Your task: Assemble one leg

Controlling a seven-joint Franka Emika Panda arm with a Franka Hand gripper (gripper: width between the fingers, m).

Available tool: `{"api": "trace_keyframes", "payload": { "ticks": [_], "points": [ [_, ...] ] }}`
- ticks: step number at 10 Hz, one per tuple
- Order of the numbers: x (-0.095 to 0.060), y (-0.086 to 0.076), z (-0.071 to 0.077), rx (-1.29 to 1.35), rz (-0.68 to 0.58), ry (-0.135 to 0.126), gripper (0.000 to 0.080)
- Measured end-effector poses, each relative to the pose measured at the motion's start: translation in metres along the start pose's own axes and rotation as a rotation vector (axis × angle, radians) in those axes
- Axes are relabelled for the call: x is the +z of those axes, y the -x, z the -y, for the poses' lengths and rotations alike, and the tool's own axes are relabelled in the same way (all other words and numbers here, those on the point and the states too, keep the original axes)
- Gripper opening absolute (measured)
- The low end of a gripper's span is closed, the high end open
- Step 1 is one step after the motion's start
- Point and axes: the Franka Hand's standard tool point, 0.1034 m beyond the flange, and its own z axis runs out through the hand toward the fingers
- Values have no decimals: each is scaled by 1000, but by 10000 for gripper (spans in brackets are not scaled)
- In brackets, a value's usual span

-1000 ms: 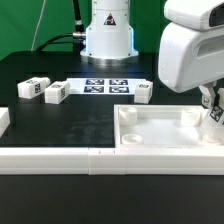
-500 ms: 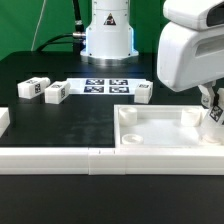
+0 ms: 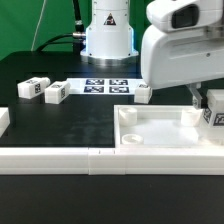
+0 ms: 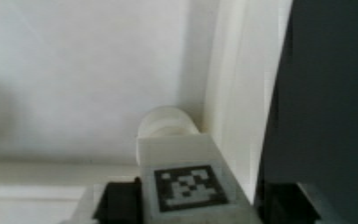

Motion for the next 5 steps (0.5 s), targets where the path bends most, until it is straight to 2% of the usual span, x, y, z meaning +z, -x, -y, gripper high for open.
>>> {"api": "trace_keyframes", "payload": {
  "ticks": [1, 5],
  "points": [
    [1, 0, -5, 113, -15, -20, 314],
    [7, 4, 1, 523, -27, -37, 300]
  ]
}}
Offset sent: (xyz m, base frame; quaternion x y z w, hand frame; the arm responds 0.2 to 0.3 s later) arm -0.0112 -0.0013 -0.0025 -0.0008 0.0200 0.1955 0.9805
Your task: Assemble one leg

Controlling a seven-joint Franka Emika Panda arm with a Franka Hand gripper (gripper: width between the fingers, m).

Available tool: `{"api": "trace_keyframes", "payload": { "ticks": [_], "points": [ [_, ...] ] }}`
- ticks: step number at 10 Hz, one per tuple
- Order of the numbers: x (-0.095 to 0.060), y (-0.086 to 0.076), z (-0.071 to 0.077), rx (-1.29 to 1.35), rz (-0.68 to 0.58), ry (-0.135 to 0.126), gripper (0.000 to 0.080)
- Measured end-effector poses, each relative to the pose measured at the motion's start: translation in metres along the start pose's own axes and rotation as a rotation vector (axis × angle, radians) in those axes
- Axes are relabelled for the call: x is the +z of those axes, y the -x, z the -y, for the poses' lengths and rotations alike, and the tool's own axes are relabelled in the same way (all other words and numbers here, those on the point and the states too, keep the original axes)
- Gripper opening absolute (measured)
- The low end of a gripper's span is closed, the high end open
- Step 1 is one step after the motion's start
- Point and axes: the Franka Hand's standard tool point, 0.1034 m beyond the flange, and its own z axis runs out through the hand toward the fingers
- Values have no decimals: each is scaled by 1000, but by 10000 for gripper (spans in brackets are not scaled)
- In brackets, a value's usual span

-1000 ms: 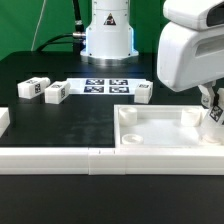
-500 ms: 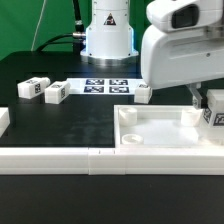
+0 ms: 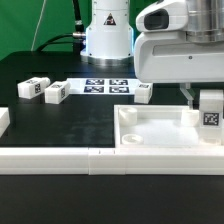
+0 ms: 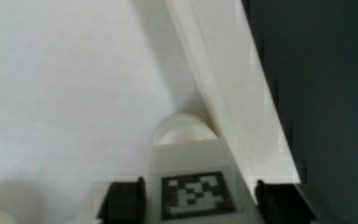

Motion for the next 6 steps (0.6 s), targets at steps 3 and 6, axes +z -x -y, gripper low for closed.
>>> {"api": "trace_keyframes", "payload": {
  "ticks": [3, 6],
  "points": [
    [3, 10, 7, 220, 12, 15, 299],
    [4, 10, 6, 154, 13, 15, 519]
  ]
}}
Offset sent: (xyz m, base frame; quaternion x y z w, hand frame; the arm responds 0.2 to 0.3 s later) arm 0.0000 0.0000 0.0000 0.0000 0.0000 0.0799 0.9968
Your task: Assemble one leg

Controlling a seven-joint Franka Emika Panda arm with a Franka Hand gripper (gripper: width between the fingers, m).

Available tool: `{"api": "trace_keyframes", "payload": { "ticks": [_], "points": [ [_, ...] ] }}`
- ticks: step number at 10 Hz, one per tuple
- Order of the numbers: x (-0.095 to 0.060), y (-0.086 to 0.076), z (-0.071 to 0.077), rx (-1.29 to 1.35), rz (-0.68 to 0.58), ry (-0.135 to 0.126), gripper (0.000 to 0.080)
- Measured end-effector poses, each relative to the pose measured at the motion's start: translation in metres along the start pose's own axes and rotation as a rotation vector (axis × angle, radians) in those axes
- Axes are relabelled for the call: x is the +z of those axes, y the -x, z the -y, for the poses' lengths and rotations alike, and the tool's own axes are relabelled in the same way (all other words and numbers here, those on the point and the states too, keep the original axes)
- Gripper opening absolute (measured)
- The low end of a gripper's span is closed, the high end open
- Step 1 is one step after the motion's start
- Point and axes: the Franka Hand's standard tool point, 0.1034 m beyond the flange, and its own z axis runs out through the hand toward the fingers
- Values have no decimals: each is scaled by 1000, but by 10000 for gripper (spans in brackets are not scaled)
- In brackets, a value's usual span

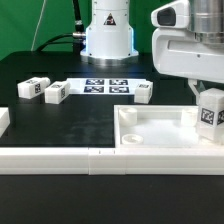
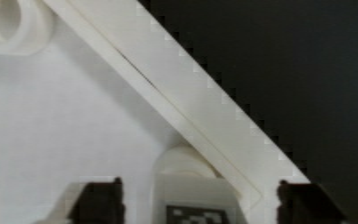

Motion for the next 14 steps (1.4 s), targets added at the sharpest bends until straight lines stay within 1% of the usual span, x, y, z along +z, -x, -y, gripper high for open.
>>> {"api": "trace_keyframes", "payload": {
  "ticks": [1, 2, 3, 5, 9, 10, 13, 14],
  "points": [
    [0, 0, 1, -34, 7, 5, 519],
    [0, -1, 2, -91, 6, 7, 622],
    [0, -1, 1, -268, -3, 16, 644],
    [-3, -6, 3, -478, -7, 14, 648],
    [-4, -13, -2, -873, -7, 14, 649],
    [-4, -13, -2, -925, -7, 14, 649],
    [-4, -13, -2, -1171, -8, 28, 649],
    [-4, -13, -2, -1178, -8, 29, 649]
  ]
}}
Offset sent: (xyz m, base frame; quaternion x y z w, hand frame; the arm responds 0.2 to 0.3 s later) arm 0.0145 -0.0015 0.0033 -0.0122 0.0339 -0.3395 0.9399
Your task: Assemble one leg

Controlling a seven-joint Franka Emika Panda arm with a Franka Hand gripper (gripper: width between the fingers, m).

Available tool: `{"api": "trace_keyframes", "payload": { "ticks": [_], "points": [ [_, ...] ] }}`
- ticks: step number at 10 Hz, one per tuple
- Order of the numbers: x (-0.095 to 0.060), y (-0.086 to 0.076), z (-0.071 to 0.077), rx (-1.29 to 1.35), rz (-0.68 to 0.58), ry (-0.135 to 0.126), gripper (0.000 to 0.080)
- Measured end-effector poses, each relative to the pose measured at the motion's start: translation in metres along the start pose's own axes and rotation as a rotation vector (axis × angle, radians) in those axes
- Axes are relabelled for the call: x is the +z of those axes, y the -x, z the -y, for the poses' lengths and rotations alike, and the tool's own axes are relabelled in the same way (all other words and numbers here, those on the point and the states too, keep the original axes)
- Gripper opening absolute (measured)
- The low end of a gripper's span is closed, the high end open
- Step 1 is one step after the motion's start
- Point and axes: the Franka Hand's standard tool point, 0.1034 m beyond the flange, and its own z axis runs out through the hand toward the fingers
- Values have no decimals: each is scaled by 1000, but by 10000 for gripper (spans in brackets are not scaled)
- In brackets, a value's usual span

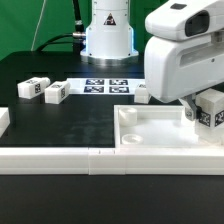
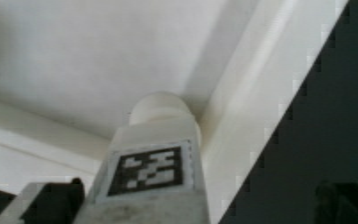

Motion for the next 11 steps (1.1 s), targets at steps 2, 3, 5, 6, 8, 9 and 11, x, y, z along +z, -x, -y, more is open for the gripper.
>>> {"api": "trace_keyframes", "payload": {
  "ticks": [2, 3, 5, 6, 8, 9, 11],
  "points": [
    [0, 0, 0, 1, 0, 0, 405],
    [0, 0, -2, 0, -2, 5, 405],
    [0, 0, -3, 0, -1, 6, 295],
    [0, 0, -3, 8, -1, 6, 295],
    [0, 0, -3, 35, -2, 6, 295],
    [-1, 0, -4, 140, -8, 6, 295],
    [0, 3, -5, 357, -59, 13, 295]
  ]
}}
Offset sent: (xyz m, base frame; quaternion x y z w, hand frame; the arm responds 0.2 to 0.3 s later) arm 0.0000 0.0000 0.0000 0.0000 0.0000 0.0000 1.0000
